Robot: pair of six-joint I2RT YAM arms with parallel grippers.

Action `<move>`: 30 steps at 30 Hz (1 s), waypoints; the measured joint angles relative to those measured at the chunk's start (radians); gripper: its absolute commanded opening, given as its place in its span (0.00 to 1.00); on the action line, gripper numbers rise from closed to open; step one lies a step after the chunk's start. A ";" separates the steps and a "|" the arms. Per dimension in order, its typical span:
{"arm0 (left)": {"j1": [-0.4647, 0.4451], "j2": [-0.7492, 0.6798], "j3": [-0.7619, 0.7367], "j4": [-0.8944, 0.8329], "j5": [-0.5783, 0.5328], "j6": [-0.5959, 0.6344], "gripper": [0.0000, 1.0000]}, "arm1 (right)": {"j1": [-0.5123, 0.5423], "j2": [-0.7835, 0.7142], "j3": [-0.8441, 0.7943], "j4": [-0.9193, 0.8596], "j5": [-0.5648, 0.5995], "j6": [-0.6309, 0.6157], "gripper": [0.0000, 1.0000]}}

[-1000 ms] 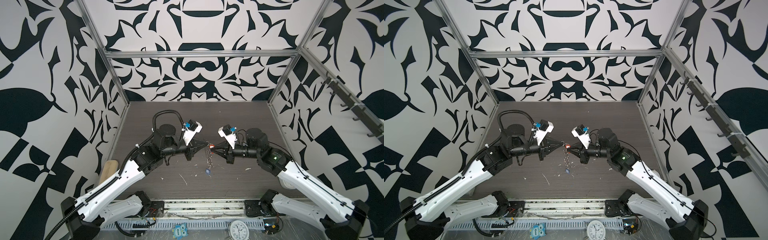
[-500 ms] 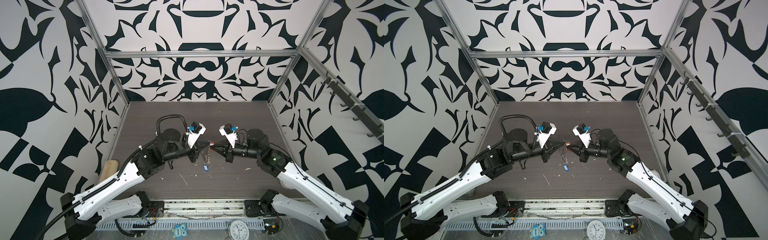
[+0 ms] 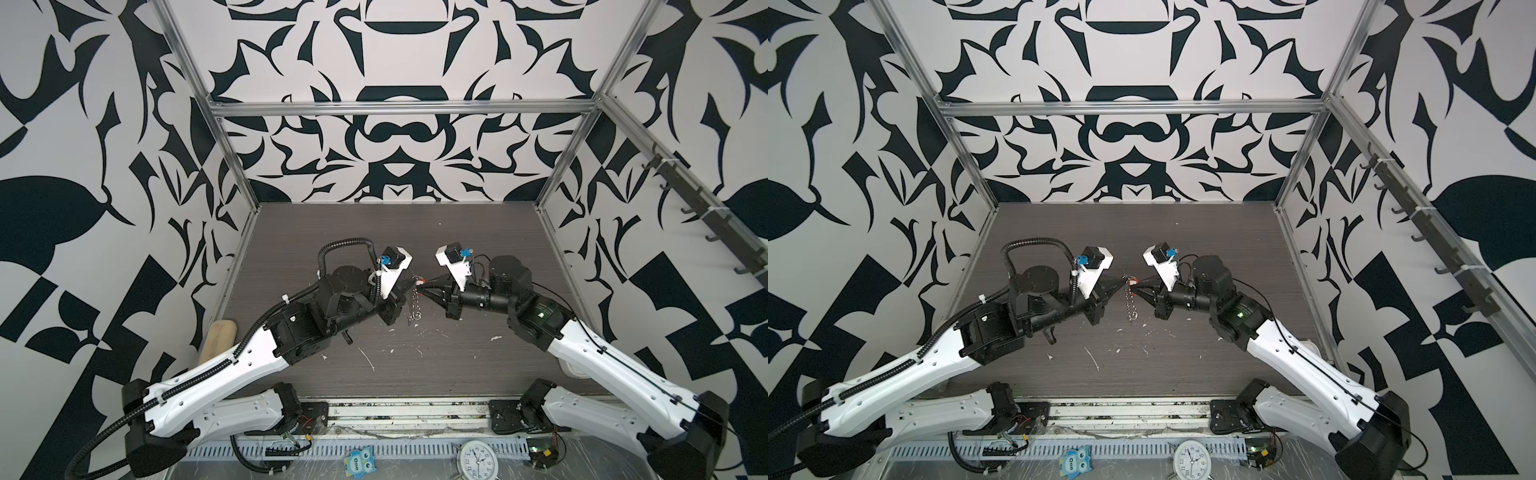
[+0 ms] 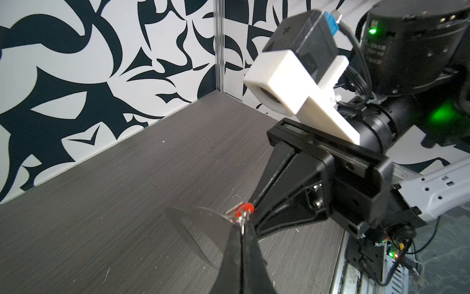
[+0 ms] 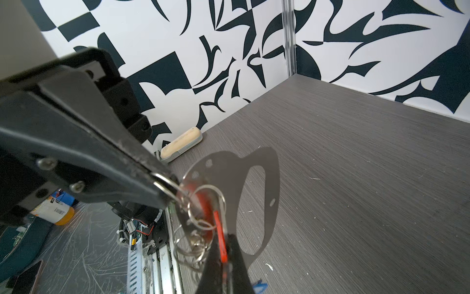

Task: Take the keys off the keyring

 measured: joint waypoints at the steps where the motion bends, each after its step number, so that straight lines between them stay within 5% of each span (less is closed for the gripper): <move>1: -0.002 0.000 0.000 0.000 -0.005 0.000 0.00 | 0.000 0.002 0.000 0.002 0.001 0.000 0.00; 15: -0.003 -0.015 -0.016 0.003 -0.006 0.025 0.00 | 0.002 0.008 0.000 0.013 0.005 -0.001 0.00; 30: 0.020 -0.189 -0.235 0.159 0.145 0.193 0.00 | 0.023 -0.011 0.000 -0.021 -0.076 -0.027 0.00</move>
